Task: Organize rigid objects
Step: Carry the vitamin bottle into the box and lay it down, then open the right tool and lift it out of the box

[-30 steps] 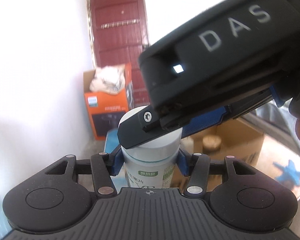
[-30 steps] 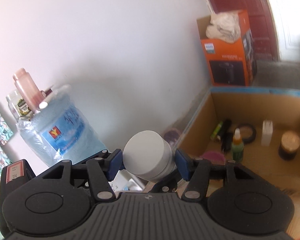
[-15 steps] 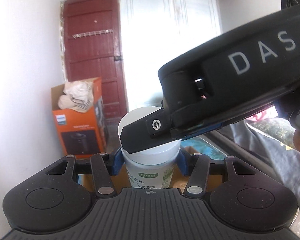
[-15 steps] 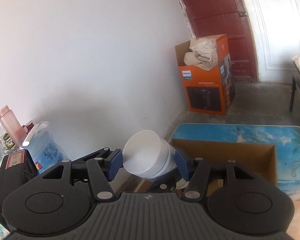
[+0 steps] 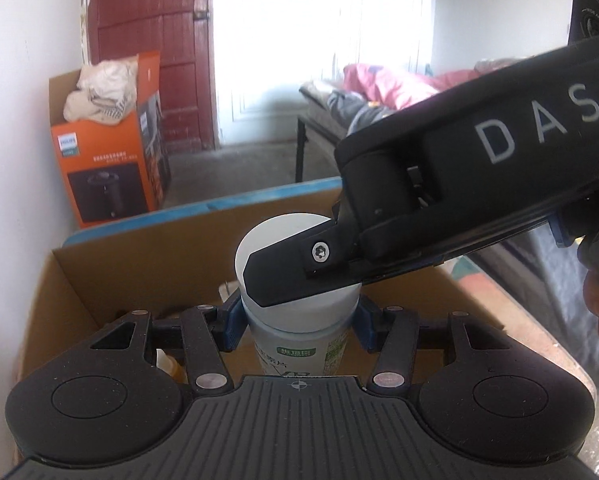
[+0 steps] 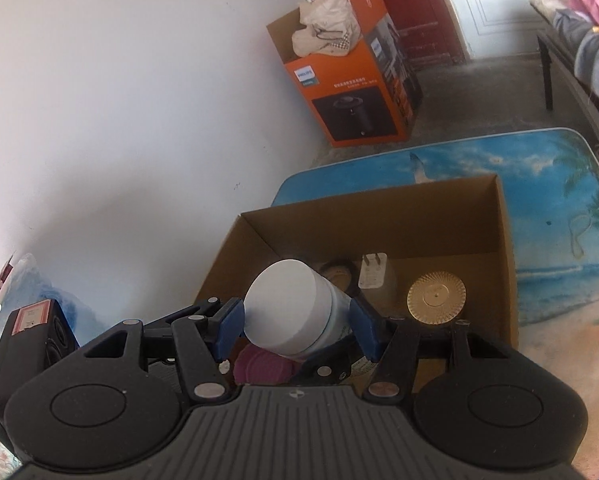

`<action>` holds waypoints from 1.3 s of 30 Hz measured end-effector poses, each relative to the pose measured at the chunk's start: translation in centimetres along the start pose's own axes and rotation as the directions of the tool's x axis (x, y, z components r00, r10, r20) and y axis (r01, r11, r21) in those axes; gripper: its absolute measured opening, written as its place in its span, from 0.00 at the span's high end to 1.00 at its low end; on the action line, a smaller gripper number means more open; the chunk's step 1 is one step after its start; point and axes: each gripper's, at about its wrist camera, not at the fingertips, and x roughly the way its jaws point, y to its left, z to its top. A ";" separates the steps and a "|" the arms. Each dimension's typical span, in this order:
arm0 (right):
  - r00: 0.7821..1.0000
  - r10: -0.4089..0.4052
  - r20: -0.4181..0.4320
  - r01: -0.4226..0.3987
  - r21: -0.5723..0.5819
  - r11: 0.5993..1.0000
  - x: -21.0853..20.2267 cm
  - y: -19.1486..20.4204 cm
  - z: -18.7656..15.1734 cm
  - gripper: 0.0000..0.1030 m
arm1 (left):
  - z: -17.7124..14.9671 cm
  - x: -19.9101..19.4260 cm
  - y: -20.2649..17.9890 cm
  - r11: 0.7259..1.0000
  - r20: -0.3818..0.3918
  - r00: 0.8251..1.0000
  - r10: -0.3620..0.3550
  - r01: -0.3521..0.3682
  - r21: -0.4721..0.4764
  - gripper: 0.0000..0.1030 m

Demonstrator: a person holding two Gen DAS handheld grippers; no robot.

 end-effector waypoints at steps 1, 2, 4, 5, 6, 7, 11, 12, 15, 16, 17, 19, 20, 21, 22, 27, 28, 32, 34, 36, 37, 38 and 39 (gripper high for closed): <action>1.000 0.000 -0.008 0.000 0.004 1.000 0.5 -0.3 0.0 0.40 | -0.1 0.2 0.1 1.000 -0.013 1.000 0.002 -0.002 -0.002 0.49; 1.000 0.000 -0.015 0.000 0.009 1.000 0.9 -0.6 -0.1 0.40 | -0.3 0.7 0.1 1.000 -0.026 1.000 0.002 -0.002 -0.006 0.49; 1.000 -0.002 -0.030 0.002 0.015 1.000 1.7 -1.1 -0.2 0.40 | -0.1 1.4 0.3 1.000 -0.056 0.998 0.000 -0.001 -0.013 0.49; 0.999 -0.002 -0.038 0.002 0.020 1.000 2.1 -1.4 -0.3 0.40 | -0.1 1.8 0.5 1.000 -0.071 0.997 -0.002 0.001 -0.020 0.49; 0.999 -0.003 -0.045 0.004 0.022 1.000 2.4 -1.6 -0.3 0.40 | -0.1 2.1 0.6 1.000 -0.086 0.996 -0.007 0.004 -0.027 0.49; 0.999 -0.005 -0.053 0.006 0.025 1.000 2.7 -1.8 -0.4 0.40 | 0.0 2.4 0.7 0.999 -0.100 0.995 -0.011 0.007 -0.035 0.49; 0.997 -0.012 -0.076 0.014 0.027 1.000 3.6 -2.3 -0.6 0.40 | 0.0 3.3 1.0 0.999 -0.146 0.989 -0.023 0.016 -0.048 0.48; 0.997 -0.013 -0.082 0.015 0.027 1.000 3.7 -2.3 -0.6 0.40 | 0.0 3.5 1.0 0.999 -0.156 0.987 -0.027 0.019 -0.049 0.49; 0.995 -0.010 -0.100 0.014 0.038 0.999 4.1 -2.6 -0.7 0.40 | -0.3 3.6 0.9 0.998 -0.177 0.984 -0.031 0.021 -0.054 0.47; 0.995 -0.006 -0.105 0.010 0.040 0.999 4.2 -2.6 -0.7 0.40 | -0.4 3.6 0.8 0.998 -0.180 0.983 -0.032 0.023 -0.053 0.46; 0.994 -0.003 -0.106 0.008 0.041 0.999 4.2 -2.6 -0.7 0.40 | -0.4 3.4 0.6 0.998 -0.178 0.983 -0.032 0.023 -0.050 0.43; 0.994 -0.005 -0.105 0.009 0.035 0.999 4.0 -2.4 -0.7 0.40 | -0.3 3.5 0.6 0.999 -0.174 0.985 -0.016 0.009 -0.039 0.29; 0.995 -0.006 -0.102 0.009 0.029 1.000 3.8 -2.3 -0.7 0.40 | -0.2 3.3 0.5 1.000 -0.168 0.986 -0.004 -0.002 -0.031 0.24; 0.995 -0.009 -0.097 0.012 0.025 1.000 3.6 -2.1 -0.7 0.39 | -0.3 3.2 0.3 1.000 -0.163 0.987 0.006 -0.010 -0.023 0.22; 0.996 -0.013 -0.091 0.015 0.020 1.000 3.4 -1.9 -0.7 0.39 | -0.4 3.2 0.2 1.000 -0.161 0.987 0.015 -0.018 -0.016 0.19; 0.999 -0.018 -0.034 0.018 -0.004 1.000 1.5 -0.8 -0.8 0.32 | -0.5 2.1 -0.2 0.999 -0.132 0.990 0.049 -0.048 0.011 0.07; 1.000 -0.022 -0.021 0.022 -0.011 1.000 1.1 -0.5 -0.7 0.32 | -0.4 1.6 -0.3 0.999 -0.123 0.991 0.050 -0.048 0.014 0.06; 0.999 -0.035 0.020 0.035 -0.030 0.999 -0.6 0.5 -0.9 0.32 | -0.6 0.3 -0.8 0.998 -0.100 0.993 0.060 -0.058 0.025 0.05; 0.998 -0.047 0.039 0.048 -0.038 0.998 -1.4 0.8 -1.0 0.32 | -0.6 -0.7 -0.9 0.998 -0.084 0.994 0.066 -0.064 0.028 0.05; 0.997 -0.057 0.058 0.060 -0.047 0.997 -2.2 1.2 -1.1 0.32 | -0.6 -1.8 -0.6 0.998 -0.060 0.996 0.065 -0.065 0.017 0.05; 0.996 -0.057 0.067 0.061 -0.049 0.997 -2.6 1.3 -1.1 0.32 | -0.5 -2.3 -0.3 0.998 -0.052 0.996 0.066 -0.066 0.010 0.05; 0.996 -0.056 0.076 0.060 -0.049 0.997 -3.0 1.4 -1.1 0.32 | -0.6 -3.1 -0.3 0.998 -0.044 0.997 0.069 -0.069 0.002 0.05; 0.995 -0.055 0.084 0.060 -0.050 0.997 -3.4 1.5 -1.1 0.32 | -0.6 -3.6 -0.1 0.997 -0.038 0.997 0.072 -0.073 -0.006 0.05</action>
